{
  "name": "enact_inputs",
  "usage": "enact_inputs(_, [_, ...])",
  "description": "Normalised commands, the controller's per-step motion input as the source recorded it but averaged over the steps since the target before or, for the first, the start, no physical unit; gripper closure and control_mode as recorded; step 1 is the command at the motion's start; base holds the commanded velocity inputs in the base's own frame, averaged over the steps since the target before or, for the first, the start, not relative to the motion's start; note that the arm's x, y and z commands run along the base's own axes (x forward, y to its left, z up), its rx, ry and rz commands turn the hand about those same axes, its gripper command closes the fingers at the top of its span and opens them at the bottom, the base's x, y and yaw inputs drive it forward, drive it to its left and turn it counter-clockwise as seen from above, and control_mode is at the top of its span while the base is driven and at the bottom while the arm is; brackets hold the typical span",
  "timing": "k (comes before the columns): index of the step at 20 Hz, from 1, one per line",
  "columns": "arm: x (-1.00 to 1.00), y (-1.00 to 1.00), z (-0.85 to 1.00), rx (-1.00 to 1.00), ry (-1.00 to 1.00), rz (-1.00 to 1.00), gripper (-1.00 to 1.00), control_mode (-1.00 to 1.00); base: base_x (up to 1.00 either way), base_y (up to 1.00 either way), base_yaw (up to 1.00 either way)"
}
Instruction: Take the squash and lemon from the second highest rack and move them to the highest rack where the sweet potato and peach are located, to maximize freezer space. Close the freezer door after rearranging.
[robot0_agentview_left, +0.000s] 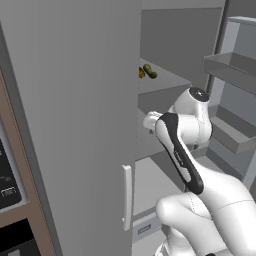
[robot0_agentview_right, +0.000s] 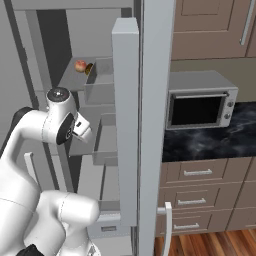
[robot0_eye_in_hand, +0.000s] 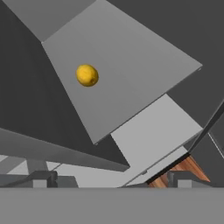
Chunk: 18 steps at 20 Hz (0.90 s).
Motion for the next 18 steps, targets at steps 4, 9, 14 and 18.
enact_inputs(4, [0.0,0.0,-0.08,0.0,0.0,0.0,-1.0,-1.0,0.0,0.0,0.0])
enact_inputs(9, [0.02,0.02,-0.05,0.0,0.0,0.0,-1.0,-1.0,0.0,0.0,0.0])
enact_inputs(14, [0.11,0.0,-0.04,0.01,0.0,-0.02,-1.0,-1.0,0.0,0.0,0.0])
enact_inputs(18, [0.0,-0.13,0.0,0.11,0.0,-0.17,-1.0,-1.0,0.0,0.0,0.0])
